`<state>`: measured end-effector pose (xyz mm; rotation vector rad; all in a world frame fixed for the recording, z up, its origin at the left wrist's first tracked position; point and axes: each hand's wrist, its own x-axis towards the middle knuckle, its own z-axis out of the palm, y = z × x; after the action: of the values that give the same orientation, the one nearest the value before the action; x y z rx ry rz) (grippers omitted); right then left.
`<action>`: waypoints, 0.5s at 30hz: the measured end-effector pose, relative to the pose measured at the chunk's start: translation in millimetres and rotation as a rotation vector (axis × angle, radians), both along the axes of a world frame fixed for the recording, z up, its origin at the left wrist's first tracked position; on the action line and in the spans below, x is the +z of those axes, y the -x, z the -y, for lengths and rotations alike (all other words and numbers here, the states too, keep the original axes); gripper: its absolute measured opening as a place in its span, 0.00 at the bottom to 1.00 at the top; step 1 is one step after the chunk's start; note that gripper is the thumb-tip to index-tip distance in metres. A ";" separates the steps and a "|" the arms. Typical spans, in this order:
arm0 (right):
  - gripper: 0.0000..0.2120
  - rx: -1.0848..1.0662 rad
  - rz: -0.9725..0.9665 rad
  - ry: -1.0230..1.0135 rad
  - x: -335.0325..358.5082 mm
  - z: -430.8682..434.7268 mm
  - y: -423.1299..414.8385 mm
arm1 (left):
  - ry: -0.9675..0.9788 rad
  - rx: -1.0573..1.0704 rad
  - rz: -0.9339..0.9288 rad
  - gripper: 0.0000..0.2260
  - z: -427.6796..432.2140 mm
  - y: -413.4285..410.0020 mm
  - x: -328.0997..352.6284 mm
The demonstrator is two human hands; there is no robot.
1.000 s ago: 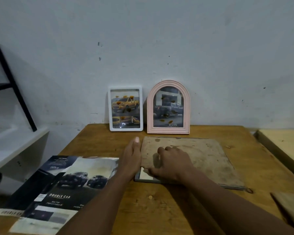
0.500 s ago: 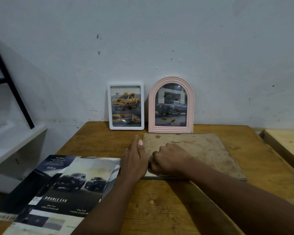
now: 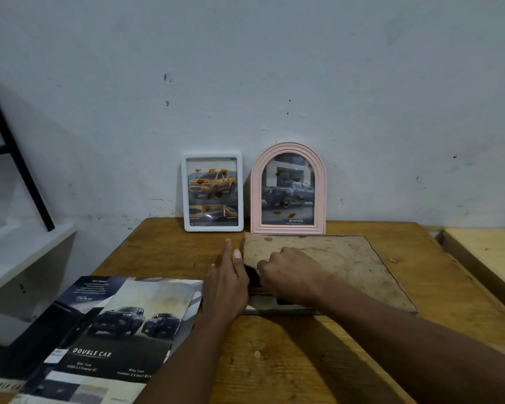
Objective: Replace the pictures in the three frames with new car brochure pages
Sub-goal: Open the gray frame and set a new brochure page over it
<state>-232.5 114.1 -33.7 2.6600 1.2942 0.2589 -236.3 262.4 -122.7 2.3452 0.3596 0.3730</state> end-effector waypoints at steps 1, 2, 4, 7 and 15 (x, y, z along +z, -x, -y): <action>0.11 -0.001 0.007 -0.024 1.4 0.8 -0.7 | -0.033 -0.004 0.000 0.25 -0.5 -0.1 -0.6; 0.11 -0.004 0.013 -0.044 3.5 1.7 -1.7 | -0.063 -0.006 0.005 0.25 -1.8 -1.4 -2.4; 0.12 -0.007 0.023 -0.069 7.9 4.0 -3.2 | -0.104 0.001 0.009 0.26 -2.0 -2.6 -3.5; 0.13 0.006 0.040 -0.074 9.9 4.9 -4.0 | -0.162 0.004 0.020 0.25 0.5 -2.5 -0.7; 0.12 0.056 0.064 -0.062 13.6 8.7 3.6 | -0.141 0.033 -0.014 0.22 2.1 -11.9 -3.2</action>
<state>-236.1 105.4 -20.1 2.6457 1.3634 0.3946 -224.5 260.3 -126.0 2.4832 0.3903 0.4099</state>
